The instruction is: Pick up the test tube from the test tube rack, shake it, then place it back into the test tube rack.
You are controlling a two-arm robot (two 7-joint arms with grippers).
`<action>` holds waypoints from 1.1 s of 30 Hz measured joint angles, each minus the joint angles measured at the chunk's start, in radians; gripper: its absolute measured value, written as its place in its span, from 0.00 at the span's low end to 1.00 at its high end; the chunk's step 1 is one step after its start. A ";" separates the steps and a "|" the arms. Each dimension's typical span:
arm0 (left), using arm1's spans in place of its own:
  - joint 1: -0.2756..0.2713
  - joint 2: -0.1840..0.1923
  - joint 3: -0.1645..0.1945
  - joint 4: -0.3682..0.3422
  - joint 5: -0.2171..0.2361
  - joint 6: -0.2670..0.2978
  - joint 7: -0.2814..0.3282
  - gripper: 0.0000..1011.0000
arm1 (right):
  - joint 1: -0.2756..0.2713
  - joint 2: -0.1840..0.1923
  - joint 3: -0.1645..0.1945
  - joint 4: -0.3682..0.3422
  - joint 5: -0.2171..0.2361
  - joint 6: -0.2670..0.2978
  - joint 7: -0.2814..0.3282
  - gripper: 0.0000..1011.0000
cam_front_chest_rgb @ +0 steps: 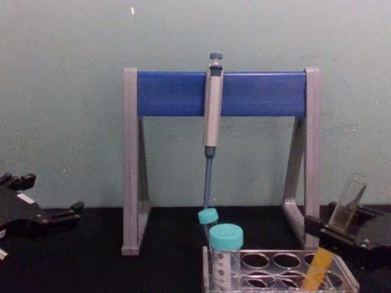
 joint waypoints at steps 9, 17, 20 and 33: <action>0.000 0.000 0.000 0.000 0.000 0.000 0.000 0.99 | 0.000 0.000 0.000 0.000 0.000 0.000 -0.001 0.27; 0.000 0.000 0.000 0.000 0.000 0.000 0.000 0.99 | 0.000 0.000 0.001 0.000 0.000 0.000 0.000 0.22; 0.000 0.000 0.000 0.000 0.000 0.000 0.000 0.99 | 0.000 0.001 0.002 -0.004 0.002 0.002 0.004 0.22; 0.000 0.000 0.000 0.000 0.000 0.000 0.000 0.99 | 0.007 0.017 0.002 -0.039 -0.004 0.016 0.017 0.22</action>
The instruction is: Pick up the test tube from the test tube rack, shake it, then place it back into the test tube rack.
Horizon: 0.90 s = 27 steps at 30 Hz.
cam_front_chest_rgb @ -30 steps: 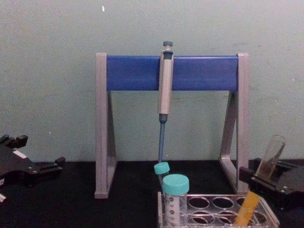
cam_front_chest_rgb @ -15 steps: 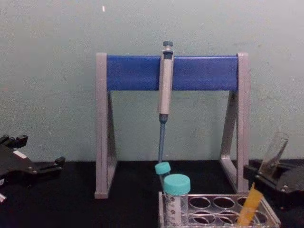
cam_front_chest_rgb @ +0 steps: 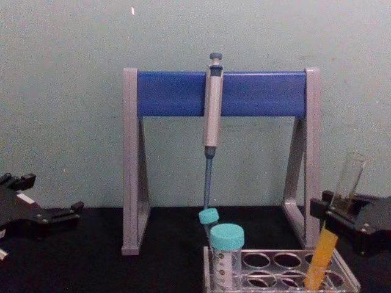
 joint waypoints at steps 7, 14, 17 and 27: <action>0.000 0.000 0.000 0.000 0.000 0.000 0.000 0.99 | 0.001 0.012 0.000 -0.032 -0.005 0.011 -0.001 0.22; 0.000 0.000 0.000 0.000 0.000 0.000 0.000 0.99 | -0.001 0.023 0.009 -0.067 -0.006 0.018 -0.005 0.22; 0.000 0.000 0.000 0.000 0.000 0.000 0.000 0.99 | -0.005 0.028 0.015 -0.083 -0.006 0.018 -0.009 0.22; 0.000 0.000 0.000 0.000 0.000 0.000 0.000 0.99 | -0.021 0.042 0.037 -0.132 0.027 0.027 -0.005 0.22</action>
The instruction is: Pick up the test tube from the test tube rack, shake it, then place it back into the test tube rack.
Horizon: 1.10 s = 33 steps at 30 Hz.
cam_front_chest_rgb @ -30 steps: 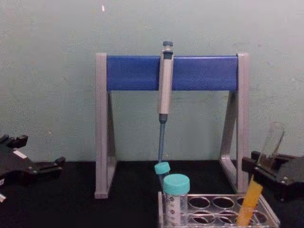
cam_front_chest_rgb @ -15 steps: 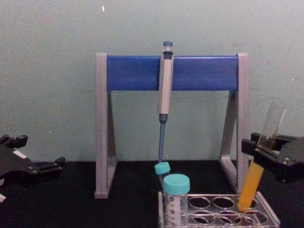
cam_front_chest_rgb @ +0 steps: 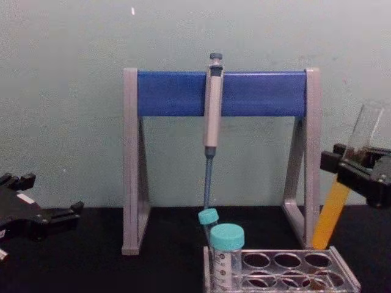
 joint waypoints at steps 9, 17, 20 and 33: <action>0.000 0.000 0.000 0.000 0.000 0.000 0.000 0.99 | -0.004 0.013 0.004 -0.029 0.028 0.015 0.008 0.22; 0.000 0.000 0.000 0.000 0.000 0.000 0.000 0.99 | -0.005 0.014 0.004 -0.031 0.029 0.016 0.008 0.22; 0.000 0.000 0.000 0.000 0.000 0.000 0.000 0.99 | -0.005 0.013 0.004 -0.030 0.029 0.015 0.008 0.22; 0.000 0.000 0.000 0.000 0.000 0.000 0.000 0.99 | -0.009 0.020 0.003 -0.032 0.035 0.013 0.016 0.22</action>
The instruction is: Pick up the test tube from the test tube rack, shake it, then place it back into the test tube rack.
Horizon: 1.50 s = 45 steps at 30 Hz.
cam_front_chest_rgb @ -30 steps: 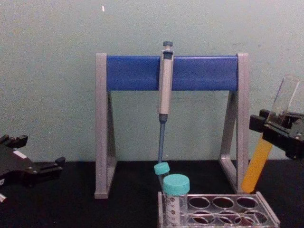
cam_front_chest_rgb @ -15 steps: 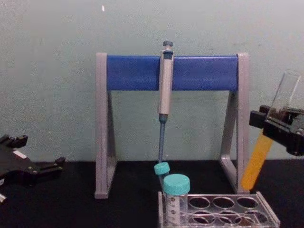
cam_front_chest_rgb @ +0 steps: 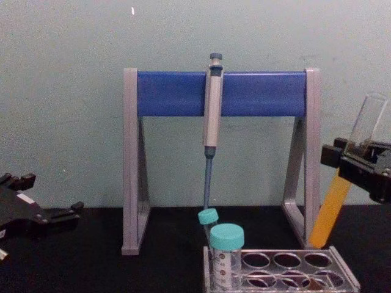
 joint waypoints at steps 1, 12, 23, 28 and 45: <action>0.000 0.000 0.000 0.000 0.000 0.000 0.000 0.99 | -0.001 0.001 -0.001 -0.001 0.001 0.000 0.002 0.22; 0.000 0.000 0.000 0.000 0.000 0.000 0.000 0.99 | 0.008 0.001 -0.044 -0.015 -0.002 0.007 0.015 0.22; 0.000 0.000 0.000 0.000 0.000 0.000 0.000 0.99 | 0.083 -0.035 -0.112 0.014 -0.045 0.040 0.007 0.22; 0.000 0.000 0.000 0.000 0.000 0.000 0.000 0.99 | 0.126 -0.061 -0.121 0.056 -0.066 0.053 -0.020 0.22; 0.000 0.000 0.000 0.000 0.000 0.000 0.000 0.99 | 0.102 -0.029 -0.025 0.054 -0.033 0.059 -0.052 0.22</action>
